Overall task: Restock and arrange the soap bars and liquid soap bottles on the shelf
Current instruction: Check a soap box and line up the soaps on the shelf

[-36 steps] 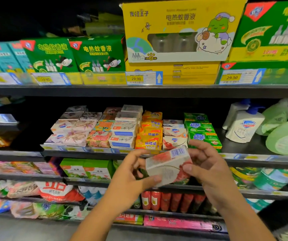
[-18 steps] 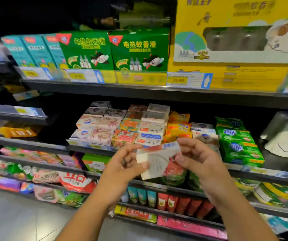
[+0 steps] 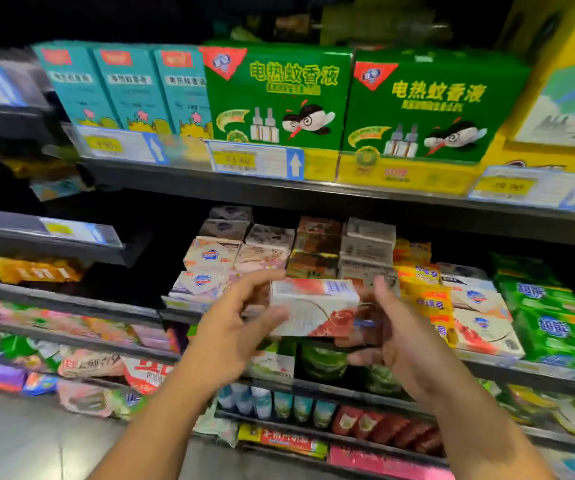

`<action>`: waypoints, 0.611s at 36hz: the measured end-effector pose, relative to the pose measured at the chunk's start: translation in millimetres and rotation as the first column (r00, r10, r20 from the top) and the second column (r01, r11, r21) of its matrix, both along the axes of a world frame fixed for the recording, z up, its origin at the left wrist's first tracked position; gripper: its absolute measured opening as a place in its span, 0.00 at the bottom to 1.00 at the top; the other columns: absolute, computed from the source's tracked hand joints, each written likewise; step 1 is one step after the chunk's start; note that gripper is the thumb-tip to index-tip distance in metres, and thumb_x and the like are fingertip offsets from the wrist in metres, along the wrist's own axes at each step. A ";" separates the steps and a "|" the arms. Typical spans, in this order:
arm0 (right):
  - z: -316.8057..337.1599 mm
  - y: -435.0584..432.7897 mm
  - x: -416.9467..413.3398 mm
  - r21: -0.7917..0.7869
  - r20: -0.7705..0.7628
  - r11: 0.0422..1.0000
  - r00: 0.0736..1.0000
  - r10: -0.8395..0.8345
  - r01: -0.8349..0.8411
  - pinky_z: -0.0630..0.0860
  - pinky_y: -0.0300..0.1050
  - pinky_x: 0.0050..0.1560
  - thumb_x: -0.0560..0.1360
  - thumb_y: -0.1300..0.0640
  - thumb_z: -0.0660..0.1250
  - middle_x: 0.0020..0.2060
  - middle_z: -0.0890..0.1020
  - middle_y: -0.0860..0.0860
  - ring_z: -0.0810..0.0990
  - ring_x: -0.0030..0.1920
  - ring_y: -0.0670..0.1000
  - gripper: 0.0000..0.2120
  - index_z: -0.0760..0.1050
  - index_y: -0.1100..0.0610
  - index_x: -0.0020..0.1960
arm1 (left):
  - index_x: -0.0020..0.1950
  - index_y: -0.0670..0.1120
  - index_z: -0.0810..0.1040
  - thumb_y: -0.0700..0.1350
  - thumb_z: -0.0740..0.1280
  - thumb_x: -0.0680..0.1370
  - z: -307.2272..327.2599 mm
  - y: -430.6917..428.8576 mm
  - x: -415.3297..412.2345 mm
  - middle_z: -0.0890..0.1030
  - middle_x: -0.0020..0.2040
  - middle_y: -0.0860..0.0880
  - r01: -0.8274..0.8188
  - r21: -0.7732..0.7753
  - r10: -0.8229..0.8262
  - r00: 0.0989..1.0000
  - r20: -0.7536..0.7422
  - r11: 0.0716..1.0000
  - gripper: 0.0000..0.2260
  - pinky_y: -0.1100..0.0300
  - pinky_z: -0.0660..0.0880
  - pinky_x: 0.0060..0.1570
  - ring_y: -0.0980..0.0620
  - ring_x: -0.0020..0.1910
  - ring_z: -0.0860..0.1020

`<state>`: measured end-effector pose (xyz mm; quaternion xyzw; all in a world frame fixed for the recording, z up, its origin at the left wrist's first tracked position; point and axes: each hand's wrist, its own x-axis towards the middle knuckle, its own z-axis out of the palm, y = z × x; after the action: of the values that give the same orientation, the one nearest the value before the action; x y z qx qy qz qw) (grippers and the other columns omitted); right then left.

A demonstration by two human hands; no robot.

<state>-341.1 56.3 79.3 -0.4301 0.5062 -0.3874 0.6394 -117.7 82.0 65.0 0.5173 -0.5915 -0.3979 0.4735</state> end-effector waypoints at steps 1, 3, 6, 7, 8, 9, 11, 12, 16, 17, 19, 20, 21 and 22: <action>2.3 -5.4 6.6 0.021 0.001 1.000 1.000 0.023 -0.023 0.79 0.48 0.36 0.73 0.35 0.58 0.43 0.87 0.52 0.85 0.39 0.55 0.25 0.80 0.50 0.55 | 0.62 0.59 0.78 0.51 0.70 0.73 -0.8 -4.1 8.7 0.75 0.47 0.68 0.015 -0.051 -0.014 1.000 0.026 0.999 0.17 0.70 0.73 0.45 0.65 0.47 0.75; 4.7 -13.3 22.7 0.026 0.003 0.998 0.998 0.061 -0.061 0.81 0.47 0.34 0.71 0.33 0.58 0.46 0.87 0.55 0.86 0.40 0.58 0.28 0.80 0.52 0.57 | 0.60 0.64 0.78 0.48 0.72 0.73 -3.1 -10.0 25.7 0.76 0.55 0.69 0.050 -0.147 -0.036 0.995 0.095 0.988 0.18 0.70 0.73 0.52 0.64 0.58 0.75; 4.3 -19.9 50.9 -0.029 0.049 0.999 0.998 0.044 -0.043 0.81 0.43 0.36 0.79 0.46 0.62 0.45 0.86 0.56 0.85 0.42 0.53 0.16 0.80 0.56 0.56 | 0.62 0.60 0.79 0.44 0.76 0.74 -7.2 -14.0 55.0 0.77 0.62 0.62 0.160 -0.279 -0.097 0.969 0.226 0.947 0.19 0.67 0.72 0.61 0.59 0.67 0.74; 3.1 -21.2 60.4 -0.054 0.058 0.998 0.997 0.044 -0.041 0.80 0.41 0.35 0.80 0.52 0.63 0.43 0.85 0.55 0.85 0.40 0.50 0.10 0.80 0.56 0.54 | 0.62 0.58 0.79 0.44 0.77 0.73 -7.4 -14.1 65.1 0.77 0.63 0.61 0.201 -0.312 -0.113 0.954 0.277 0.929 0.20 0.65 0.72 0.63 0.59 0.67 0.74; 3.4 -22.1 70.4 -0.077 0.051 0.996 0.997 0.051 -0.047 0.79 0.40 0.34 0.80 0.57 0.64 0.42 0.85 0.54 0.83 0.39 0.47 0.07 0.80 0.56 0.52 | 0.63 0.59 0.78 0.47 0.78 0.72 -7.8 -14.4 75.7 0.77 0.63 0.62 0.237 -0.324 -0.125 0.936 0.330 0.916 0.21 0.65 0.71 0.64 0.59 0.67 0.74; 2.7 -22.9 80.1 -0.098 0.030 0.993 0.997 0.067 -0.063 0.78 0.40 0.35 0.80 0.59 0.65 0.41 0.85 0.53 0.83 0.38 0.47 0.05 0.80 0.55 0.52 | 0.65 0.60 0.76 0.51 0.78 0.71 -8.1 -14.7 85.6 0.76 0.64 0.63 0.264 -0.317 -0.131 0.914 0.384 0.911 0.24 0.65 0.70 0.65 0.59 0.67 0.73; -1.1 -26.0 99.2 -0.133 -0.007 0.985 0.994 0.111 -0.111 0.79 0.43 0.41 0.79 0.61 0.67 0.42 0.84 0.54 0.83 0.40 0.49 0.06 0.81 0.54 0.52 | 0.67 0.63 0.73 0.60 0.77 0.70 -10.1 -15.4 102.5 0.74 0.66 0.64 0.266 -0.301 -0.097 0.874 0.477 0.916 0.27 0.66 0.68 0.65 0.60 0.68 0.71; -2.4 -27.1 108.9 -0.157 -0.022 0.979 0.991 0.130 -0.132 0.81 0.45 0.45 0.78 0.62 0.68 0.45 0.84 0.57 0.84 0.43 0.52 0.07 0.81 0.53 0.53 | 0.67 0.62 0.73 0.63 0.75 0.70 -12.3 -16.5 110.2 0.74 0.66 0.65 0.243 -0.309 -0.057 0.860 0.506 0.920 0.27 0.66 0.67 0.66 0.62 0.69 0.70; -12.1 -31.0 145.6 -0.264 -0.145 0.941 0.973 0.179 -0.213 0.79 0.59 0.59 0.77 0.59 0.71 0.55 0.83 0.51 0.84 0.54 0.54 0.14 0.79 0.42 0.58 | 0.69 0.56 0.74 0.67 0.67 0.73 -20.8 -25.7 136.5 0.73 0.68 0.61 0.115 -0.306 0.118 0.754 0.646 0.945 0.28 0.63 0.63 0.69 0.60 0.70 0.68; -14.7 -32.6 153.0 -0.292 -0.191 0.929 0.966 0.174 -0.226 0.79 0.59 0.59 0.77 0.58 0.71 0.56 0.83 0.47 0.83 0.55 0.51 0.16 0.77 0.40 0.59 | 0.71 0.56 0.72 0.67 0.67 0.74 -23.3 -28.3 141.6 0.72 0.69 0.60 0.093 -0.281 0.130 0.720 0.681 0.955 0.28 0.63 0.63 0.70 0.58 0.71 0.67; -20.4 -37.8 163.4 -0.338 -0.243 0.905 0.953 0.181 -0.258 0.78 0.54 0.61 0.78 0.56 0.70 0.57 0.82 0.40 0.81 0.58 0.45 0.17 0.75 0.37 0.60 | 0.73 0.55 0.70 0.62 0.69 0.75 -27.6 -31.5 148.5 0.71 0.71 0.58 0.070 -0.235 0.124 0.688 0.715 0.970 0.28 0.63 0.60 0.70 0.55 0.72 0.66; -23.3 -41.0 166.2 -0.358 -0.263 0.893 0.947 0.184 -0.273 0.77 0.52 0.62 0.78 0.56 0.70 0.58 0.81 0.38 0.80 0.59 0.43 0.17 0.75 0.36 0.60 | 0.73 0.53 0.70 0.59 0.70 0.76 -29.9 -32.9 150.5 0.71 0.72 0.56 0.064 -0.229 0.123 0.688 0.715 0.971 0.28 0.63 0.59 0.70 0.53 0.72 0.66; -26.6 -44.3 167.0 -0.375 -0.308 0.879 0.934 0.181 -0.295 0.76 0.50 0.63 0.78 0.55 0.70 0.58 0.81 0.37 0.79 0.60 0.41 0.16 0.75 0.35 0.60 | 0.73 0.51 0.70 0.56 0.71 0.76 -31.8 -33.9 152.3 0.71 0.72 0.54 0.058 -0.223 0.123 0.688 0.715 0.973 0.27 0.63 0.58 0.69 0.52 0.72 0.66; -31.6 -48.6 166.7 -0.392 -0.374 0.865 0.913 0.162 -0.314 0.75 0.46 0.63 0.79 0.54 0.69 0.58 0.80 0.35 0.78 0.59 0.38 0.15 0.76 0.35 0.60 | 0.73 0.50 0.71 0.54 0.71 0.77 -34.1 -34.9 154.8 0.70 0.72 0.53 0.048 -0.214 0.124 0.683 0.720 0.976 0.27 0.64 0.56 0.69 0.51 0.71 0.65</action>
<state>-174.4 7.7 47.7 -0.6826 0.4459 -0.3322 0.4743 37.1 47.1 30.9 0.5904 -0.7595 -0.0827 0.2605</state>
